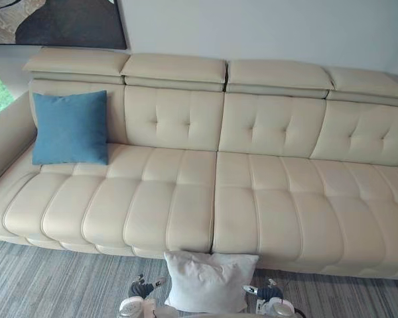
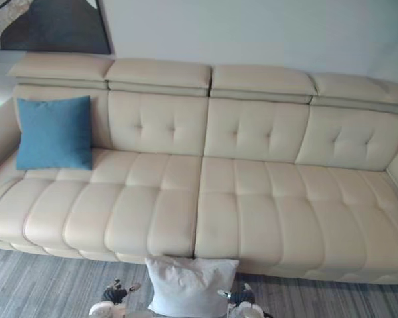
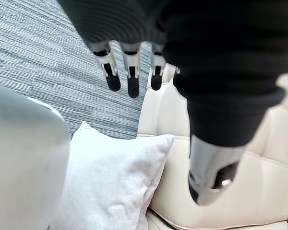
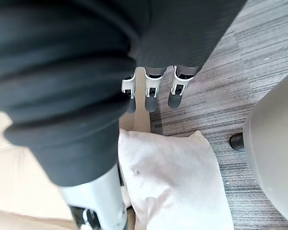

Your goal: Pick up cushions and gather them together orderly.

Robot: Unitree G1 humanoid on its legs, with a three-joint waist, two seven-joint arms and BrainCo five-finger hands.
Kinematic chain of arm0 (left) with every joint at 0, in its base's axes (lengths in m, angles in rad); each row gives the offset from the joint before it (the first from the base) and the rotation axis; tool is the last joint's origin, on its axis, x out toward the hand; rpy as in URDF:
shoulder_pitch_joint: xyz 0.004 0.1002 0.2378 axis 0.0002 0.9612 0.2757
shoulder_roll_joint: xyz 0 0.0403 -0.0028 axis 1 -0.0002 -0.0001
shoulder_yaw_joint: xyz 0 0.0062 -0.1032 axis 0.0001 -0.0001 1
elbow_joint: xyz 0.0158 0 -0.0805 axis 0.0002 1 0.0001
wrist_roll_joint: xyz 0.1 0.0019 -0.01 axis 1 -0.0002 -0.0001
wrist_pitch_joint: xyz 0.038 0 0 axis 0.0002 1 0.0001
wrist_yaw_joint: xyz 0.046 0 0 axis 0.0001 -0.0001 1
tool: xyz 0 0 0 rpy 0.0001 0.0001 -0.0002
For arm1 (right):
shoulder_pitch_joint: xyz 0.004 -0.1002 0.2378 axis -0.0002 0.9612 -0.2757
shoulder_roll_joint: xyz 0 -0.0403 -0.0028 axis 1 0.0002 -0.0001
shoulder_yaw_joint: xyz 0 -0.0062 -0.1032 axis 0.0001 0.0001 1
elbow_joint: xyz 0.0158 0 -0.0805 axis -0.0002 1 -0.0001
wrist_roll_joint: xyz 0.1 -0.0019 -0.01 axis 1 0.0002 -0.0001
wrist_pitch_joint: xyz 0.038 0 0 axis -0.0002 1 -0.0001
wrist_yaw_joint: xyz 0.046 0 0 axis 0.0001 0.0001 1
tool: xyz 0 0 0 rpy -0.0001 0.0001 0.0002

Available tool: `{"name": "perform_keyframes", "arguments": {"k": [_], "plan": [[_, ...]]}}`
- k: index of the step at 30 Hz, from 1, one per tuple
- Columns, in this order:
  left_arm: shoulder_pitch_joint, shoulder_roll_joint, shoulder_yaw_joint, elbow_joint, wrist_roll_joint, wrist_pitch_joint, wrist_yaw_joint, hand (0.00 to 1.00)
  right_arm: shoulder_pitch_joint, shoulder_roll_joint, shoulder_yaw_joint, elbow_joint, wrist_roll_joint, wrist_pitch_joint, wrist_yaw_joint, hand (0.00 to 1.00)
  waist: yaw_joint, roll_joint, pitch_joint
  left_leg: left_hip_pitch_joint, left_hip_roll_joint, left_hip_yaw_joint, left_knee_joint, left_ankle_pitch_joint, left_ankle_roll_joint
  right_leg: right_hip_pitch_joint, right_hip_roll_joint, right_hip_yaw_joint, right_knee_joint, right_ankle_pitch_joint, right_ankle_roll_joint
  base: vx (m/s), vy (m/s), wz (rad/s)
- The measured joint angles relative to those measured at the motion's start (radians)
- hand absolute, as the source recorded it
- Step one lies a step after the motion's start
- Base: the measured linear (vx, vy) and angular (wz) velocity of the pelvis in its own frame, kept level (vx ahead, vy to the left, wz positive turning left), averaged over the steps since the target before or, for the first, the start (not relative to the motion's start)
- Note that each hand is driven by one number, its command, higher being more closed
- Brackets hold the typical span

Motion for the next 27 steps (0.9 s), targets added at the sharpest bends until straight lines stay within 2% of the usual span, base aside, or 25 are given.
{"name": "perform_keyframes", "arguments": {"k": [2, 4, 6, 8, 10, 15, 18, 19, 22, 27], "plan": [[-0.042, 0.003, -0.003, -0.004, -0.032, 0.0, 0.023, 0.0, -0.03, -0.023, -0.002, -0.002, 0.032, -0.007, -0.025, 0.0, 0.001, -0.005, 0.042, -0.094, 0.005, -0.004, 0.068, -0.001, 0.001, -0.112, 0.004, 0.01, 0.108, -0.024, -0.004, -0.08, -0.05, -0.02], [-0.098, 0.001, -0.007, -0.015, -0.061, 0.0, 0.047, 0.0, -0.069, -0.051, -0.016, -0.004, 0.059, -0.007, -0.047, 0.0, 0.001, 0.005, 0.096, -0.215, 0.011, -0.024, 0.162, -0.004, 0.005, -0.231, 0.007, 0.011, 0.204, -0.03, -0.005, -0.15, -0.045, 0.02], [-0.141, -0.001, -0.006, -0.046, -0.102, -0.001, 0.079, 0.0, -0.111, -0.068, -0.054, -0.022, 0.098, -0.013, -0.081, 0.0, 0.002, 0.004, 0.15, -0.34, 0.018, -0.035, 0.247, -0.009, 0.013, -0.368, 0.012, 0.016, 0.309, -0.038, -0.01, -0.2, -0.029, -0.07], [-0.197, 0.005, 0.018, -0.086, -0.131, -0.002, 0.098, 0.0, -0.15, -0.08, -0.096, -0.041, 0.124, -0.024, -0.108, 0.0, 0.001, -0.005, 0.203, -0.454, 0.023, -0.05, 0.35, -0.04, 0.016, -0.476, 0.013, 0.018, 0.402, -0.077, -0.01, -0.23, -0.028, 0.0], [-0.268, 0.015, 0.054, -0.125, -0.153, -0.017, 0.114, 0.0, -0.195, -0.096, -0.132, -0.069, 0.157, -0.032, -0.126, 0.0, 0.001, -0.007, 0.227, -0.578, 0.027, -0.058, 0.43, -0.084, 0.008, -0.6, 0.016, 0.023, 0.483, -0.123, -0.01, -0.25, -0.014, 0.0], [-0.419, 0.073, 0.103, -0.158, -0.17, -0.023, 0.13, 0.0, -0.349, -0.116, -0.185, -0.098, 0.201, -0.04, -0.147, 0.0, -0.003, -0.007, 0.289, -0.796, 0.041, -0.071, 0.533, -0.084, 0.011, -0.819, 0.032, 0.037, 0.576, -0.116, -0.008, -0.21, -0.008, -0.12], [-0.535, 0.107, 0.118, -0.158, -0.171, -0.025, 0.147, 0.0, -0.476, -0.124, -0.225, -0.097, 0.24, -0.045, -0.155, 0.0, -0.009, -0.007, 0.302, -0.956, 0.041, -0.085, 0.581, -0.062, 0.014, -0.975, 0.036, 0.038, 0.628, -0.101, -0.006, -0.13, -0.038, 0.05], [-0.583, 0.123, 0.114, -0.158, -0.171, -0.025, 0.15, 0.0, -0.541, -0.124, -0.246, -0.096, 0.243, -0.046, -0.158, 0.0, -0.013, -0.008, 0.323, -1.001, 0.042, -0.086, 0.595, -0.054, 0.014, -1.022, 0.037, 0.04, 0.647, -0.095, -0.009, -0.11, -0.053, 0.02], [-0.694, 0.146, 0.071, -0.158, -0.169, -0.029, 0.171, 0.0, -0.697, -0.126, -0.248, -0.098, 0.275, -0.058, -0.176, 0.0, -0.017, -0.008, 0.375, -1.085, 0.046, -0.09, 0.626, -0.043, 0.012, -1.108, 0.04, 0.04, 0.684, -0.088, -0.011, -0.06, -0.047, 0.0], [-0.854, 0.148, -0.046, -0.16, -0.16, -0.033, 0.193, 0.0, -0.886, -0.103, -0.247, -0.108, 0.289, -0.073, -0.198, 0.0, -0.02, -0.008, 0.4, -1.214, 0.042, -0.11, 0.654, -0.028, -0.002, -1.242, 0.042, 0.032, 0.735, -0.087, -0.013, -0.03, -0.054, 0.07]]}}
